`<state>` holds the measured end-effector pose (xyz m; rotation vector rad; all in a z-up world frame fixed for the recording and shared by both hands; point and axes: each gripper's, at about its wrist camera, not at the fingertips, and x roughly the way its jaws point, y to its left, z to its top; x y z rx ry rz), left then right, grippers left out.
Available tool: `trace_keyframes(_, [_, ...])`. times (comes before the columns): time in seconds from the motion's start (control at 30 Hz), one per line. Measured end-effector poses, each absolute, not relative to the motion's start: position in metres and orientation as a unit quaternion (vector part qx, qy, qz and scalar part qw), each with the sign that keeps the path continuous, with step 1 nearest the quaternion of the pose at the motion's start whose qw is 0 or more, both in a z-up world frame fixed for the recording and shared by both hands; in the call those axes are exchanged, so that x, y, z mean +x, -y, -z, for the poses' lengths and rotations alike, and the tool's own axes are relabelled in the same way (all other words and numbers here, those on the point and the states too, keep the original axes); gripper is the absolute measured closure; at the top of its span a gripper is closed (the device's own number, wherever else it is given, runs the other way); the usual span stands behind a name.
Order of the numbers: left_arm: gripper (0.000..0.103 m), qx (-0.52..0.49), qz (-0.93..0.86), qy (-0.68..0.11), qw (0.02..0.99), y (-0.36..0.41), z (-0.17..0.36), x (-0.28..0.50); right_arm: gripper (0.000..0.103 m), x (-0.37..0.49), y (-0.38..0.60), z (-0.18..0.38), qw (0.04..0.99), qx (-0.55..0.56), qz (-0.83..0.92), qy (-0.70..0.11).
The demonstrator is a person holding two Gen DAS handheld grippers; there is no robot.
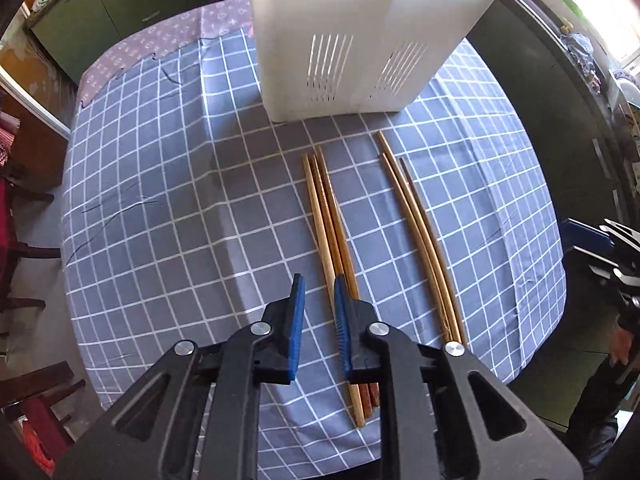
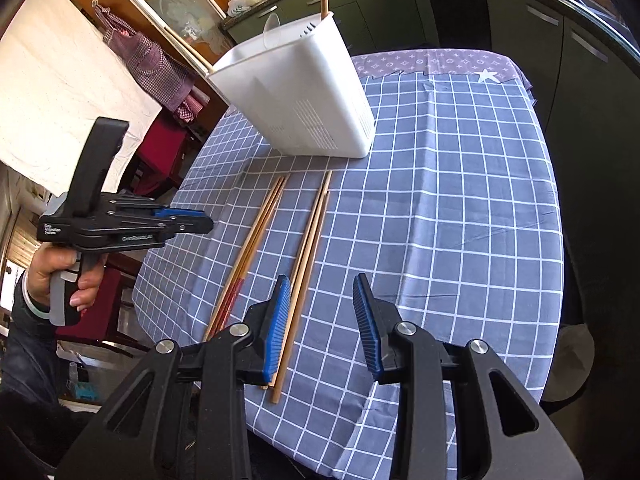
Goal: Organize utensils
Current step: 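Lower the left tool onto a wooden chopstick on the cloth and close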
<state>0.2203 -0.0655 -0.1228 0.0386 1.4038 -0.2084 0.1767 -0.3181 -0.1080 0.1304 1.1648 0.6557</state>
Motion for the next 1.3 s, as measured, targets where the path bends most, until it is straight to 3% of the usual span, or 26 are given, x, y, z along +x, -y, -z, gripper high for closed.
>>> trace_keyframes(0.77, [0.091, 0.046, 0.061, -0.695, 0.715, 0.089, 0.172, 0.26, 0.069, 0.179, 0.332, 0.135, 0.765, 0.081, -0.296, -0.566])
trace_keyframes(1.3, [0.096, 0.051, 0.072, -0.651, 0.754, 0.066, 0.16, 0.231, 0.069, 0.192, 0.288, 0.141, 0.763, 0.011, -0.274, -0.586])
